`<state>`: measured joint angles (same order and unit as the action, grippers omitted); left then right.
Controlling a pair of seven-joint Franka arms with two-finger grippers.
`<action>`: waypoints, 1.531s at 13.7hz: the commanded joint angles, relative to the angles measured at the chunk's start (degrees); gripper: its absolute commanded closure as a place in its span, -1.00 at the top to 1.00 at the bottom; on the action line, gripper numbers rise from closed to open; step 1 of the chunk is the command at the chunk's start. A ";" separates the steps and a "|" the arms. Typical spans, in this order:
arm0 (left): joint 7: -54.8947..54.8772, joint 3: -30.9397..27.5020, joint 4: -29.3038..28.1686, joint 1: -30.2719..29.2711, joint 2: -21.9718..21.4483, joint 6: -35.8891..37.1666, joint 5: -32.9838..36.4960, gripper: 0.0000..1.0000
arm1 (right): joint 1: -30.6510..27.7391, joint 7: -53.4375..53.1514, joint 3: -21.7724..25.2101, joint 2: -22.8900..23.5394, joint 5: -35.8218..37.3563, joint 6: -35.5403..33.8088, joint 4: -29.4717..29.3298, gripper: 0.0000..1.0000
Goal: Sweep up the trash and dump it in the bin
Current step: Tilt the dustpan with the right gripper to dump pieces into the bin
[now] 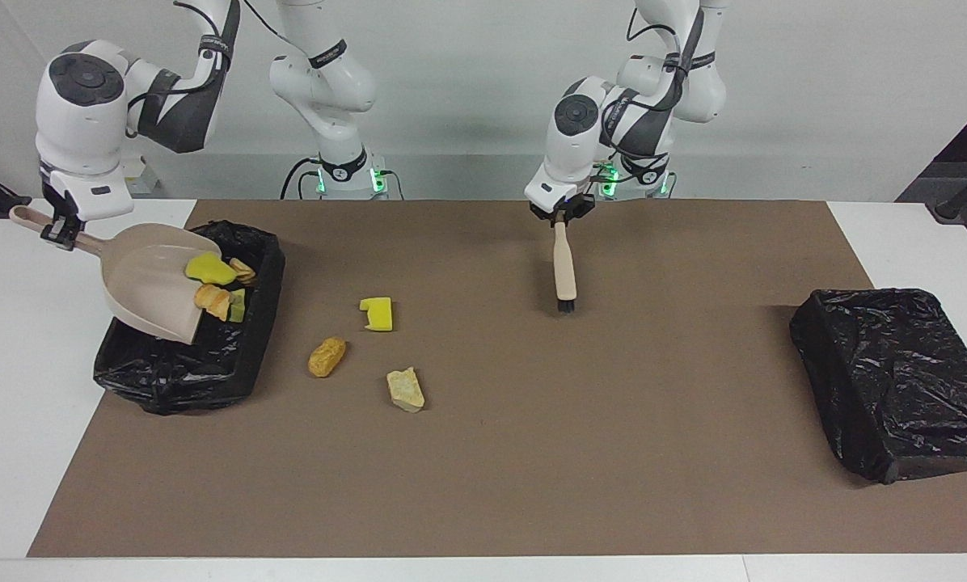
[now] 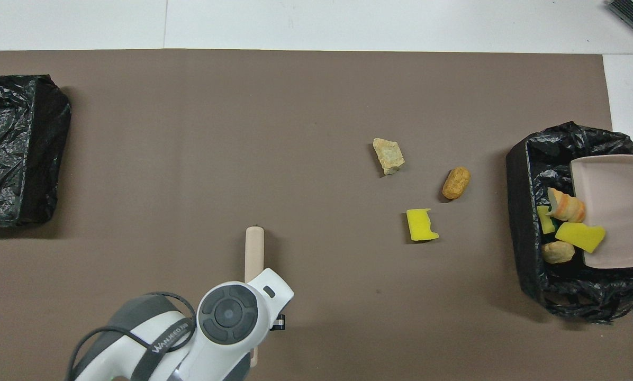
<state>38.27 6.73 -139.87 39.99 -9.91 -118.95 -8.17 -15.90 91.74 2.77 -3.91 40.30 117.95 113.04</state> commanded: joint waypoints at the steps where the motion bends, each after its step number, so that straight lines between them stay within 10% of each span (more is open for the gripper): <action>1: 3.39 -1.01 -4.00 4.30 -2.66 -4.01 -1.41 -1.00 | -0.01 -0.85 -0.31 -0.66 2.06 0.62 0.51 -1.00; 11: 2.78 -1.10 -5.15 7.38 0.24 -7.70 -4.05 -1.00 | 10.70 -0.33 -0.49 1.10 2.77 -20.72 -18.80 -1.00; 12: 2.34 -1.19 -4.89 7.21 0.50 -7.62 -4.05 -0.86 | 13.24 -0.94 -0.66 1.45 2.59 -22.49 -20.65 -1.00; 15: -1.60 -1.36 -2.69 6.16 2.26 -7.96 -3.87 0.99 | 18.35 -10.74 -1.28 2.06 -1.60 -23.04 -21.73 -1.00; 21: -11.28 -1.36 6.71 -6.57 4.99 -6.30 4.71 1.00 | 22.56 -49.13 -1.19 6.97 -21.48 -17.41 -21.64 -1.00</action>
<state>28.17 4.92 -136.25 36.99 -6.15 -126.47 -7.47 3.93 54.61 1.43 0.06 21.52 99.98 93.01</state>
